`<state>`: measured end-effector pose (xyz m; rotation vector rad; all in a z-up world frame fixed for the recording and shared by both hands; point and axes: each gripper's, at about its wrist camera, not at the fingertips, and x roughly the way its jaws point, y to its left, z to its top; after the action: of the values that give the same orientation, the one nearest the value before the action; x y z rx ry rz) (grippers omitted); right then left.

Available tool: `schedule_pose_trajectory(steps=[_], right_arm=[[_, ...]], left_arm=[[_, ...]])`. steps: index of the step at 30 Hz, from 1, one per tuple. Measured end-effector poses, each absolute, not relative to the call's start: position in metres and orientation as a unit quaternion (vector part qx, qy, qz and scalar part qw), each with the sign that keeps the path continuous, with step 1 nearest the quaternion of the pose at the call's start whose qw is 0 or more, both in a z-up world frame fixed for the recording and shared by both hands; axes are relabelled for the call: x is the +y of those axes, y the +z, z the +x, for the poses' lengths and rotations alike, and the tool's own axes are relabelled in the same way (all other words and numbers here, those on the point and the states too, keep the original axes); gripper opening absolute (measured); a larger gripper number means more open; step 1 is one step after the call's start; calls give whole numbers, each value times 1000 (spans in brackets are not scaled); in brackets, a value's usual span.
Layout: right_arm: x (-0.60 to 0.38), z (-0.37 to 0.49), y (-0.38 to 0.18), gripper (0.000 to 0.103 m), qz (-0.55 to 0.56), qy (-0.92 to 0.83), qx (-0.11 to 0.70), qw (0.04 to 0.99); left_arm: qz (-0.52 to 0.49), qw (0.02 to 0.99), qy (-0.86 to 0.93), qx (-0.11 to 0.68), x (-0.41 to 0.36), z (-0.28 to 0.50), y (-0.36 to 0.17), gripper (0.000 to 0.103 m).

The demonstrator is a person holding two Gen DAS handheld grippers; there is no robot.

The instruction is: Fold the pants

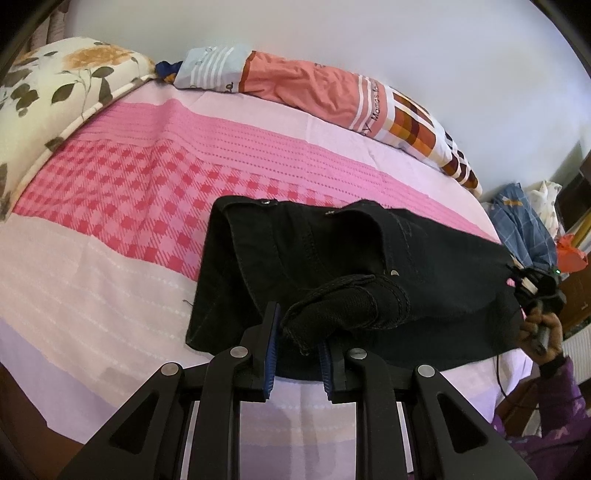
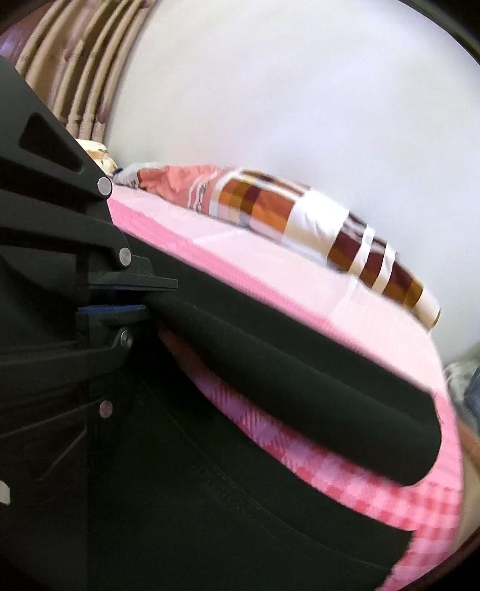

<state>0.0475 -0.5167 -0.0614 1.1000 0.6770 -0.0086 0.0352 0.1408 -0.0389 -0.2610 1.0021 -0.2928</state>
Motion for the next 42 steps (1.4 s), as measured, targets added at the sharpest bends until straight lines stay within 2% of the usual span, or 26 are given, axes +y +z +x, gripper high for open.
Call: schedule_pose_trajectory(steps=[7,13,16,18,31,34,36,42], right_arm=[[-504,-10,-35,7,491,-15,331,806],[-495,-48,-85,7,519,-44,384,762],[-496,-60,-105,7,537,-50,387,748],[-496,-62,-107,7,544,-47,381,746],[-497,-65,-126,10,590,-29,368,718],[-490,-63,-120,10,575,-22,374,727],[-488,-63,-120,10,572,-22,379,727],[-491,-65,-127,11,593,-15,374,713]], left_arm=[[-119,867,-133,465,151,29,-31,21],[-106,861,-119,483,155,27,-52,27],[-97,858,-108,493,158,28,-64,28],[-88,862,-98,489,159,29,-65,33],[-55,894,-101,433,143,48,-27,32],[-36,913,-67,402,147,53,-8,25],[-64,919,-49,385,170,55,-2,25],[-118,894,-15,431,220,52,-30,25]])
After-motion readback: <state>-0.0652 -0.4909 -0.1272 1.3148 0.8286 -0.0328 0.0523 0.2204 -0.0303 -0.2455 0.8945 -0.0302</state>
